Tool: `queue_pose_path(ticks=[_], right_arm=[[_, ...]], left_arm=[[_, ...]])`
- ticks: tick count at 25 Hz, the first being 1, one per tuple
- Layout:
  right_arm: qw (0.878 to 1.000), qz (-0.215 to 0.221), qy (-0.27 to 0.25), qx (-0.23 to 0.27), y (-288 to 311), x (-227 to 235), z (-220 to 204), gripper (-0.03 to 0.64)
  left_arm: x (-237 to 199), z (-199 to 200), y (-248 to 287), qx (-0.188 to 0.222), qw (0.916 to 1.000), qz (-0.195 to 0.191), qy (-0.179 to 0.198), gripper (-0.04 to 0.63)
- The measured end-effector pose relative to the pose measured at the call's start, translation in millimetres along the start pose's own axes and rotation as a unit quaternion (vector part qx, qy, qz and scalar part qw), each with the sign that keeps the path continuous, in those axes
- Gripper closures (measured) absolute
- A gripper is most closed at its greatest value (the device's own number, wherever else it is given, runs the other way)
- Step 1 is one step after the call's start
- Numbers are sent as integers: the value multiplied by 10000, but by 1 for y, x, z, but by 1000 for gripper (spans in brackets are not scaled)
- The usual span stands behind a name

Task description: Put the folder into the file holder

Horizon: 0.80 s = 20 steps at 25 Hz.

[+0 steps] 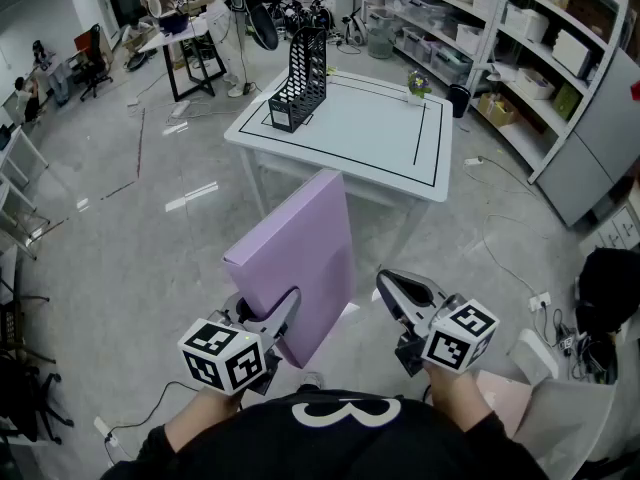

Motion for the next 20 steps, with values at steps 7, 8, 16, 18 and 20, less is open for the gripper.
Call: queue_pose_path(ticks=[7, 8, 16, 18, 20], right_arm=[[9999, 10, 145, -59, 44, 5, -2, 612], [9999, -7, 145, -68, 50, 7, -2, 612], [9995, -62, 200, -222, 110, 16, -9, 612], [9995, -37, 196, -258, 122, 15, -11, 612], [9994, -1, 153, -312, 132, 12, -12, 612]], left_arm=[[-38, 7, 8, -7, 10000, -37, -57, 443], [-45, 7, 9, -5, 10000, -38, -75, 443], [-100, 20, 20, -14, 9999, -43, -130, 443], [-110, 21, 19, -11, 9999, -20, -140, 443], [-120, 23, 18, 10, 9999, 17, -147, 443]])
Point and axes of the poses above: the fingertips, and each gripper's own axes: y forward along the fingers, x to its right, z out of its top, the point moved 4 cm from there along -y, backward along the fingers, and after that the axes turned 1 degree about -z, right-handed, at the moved point
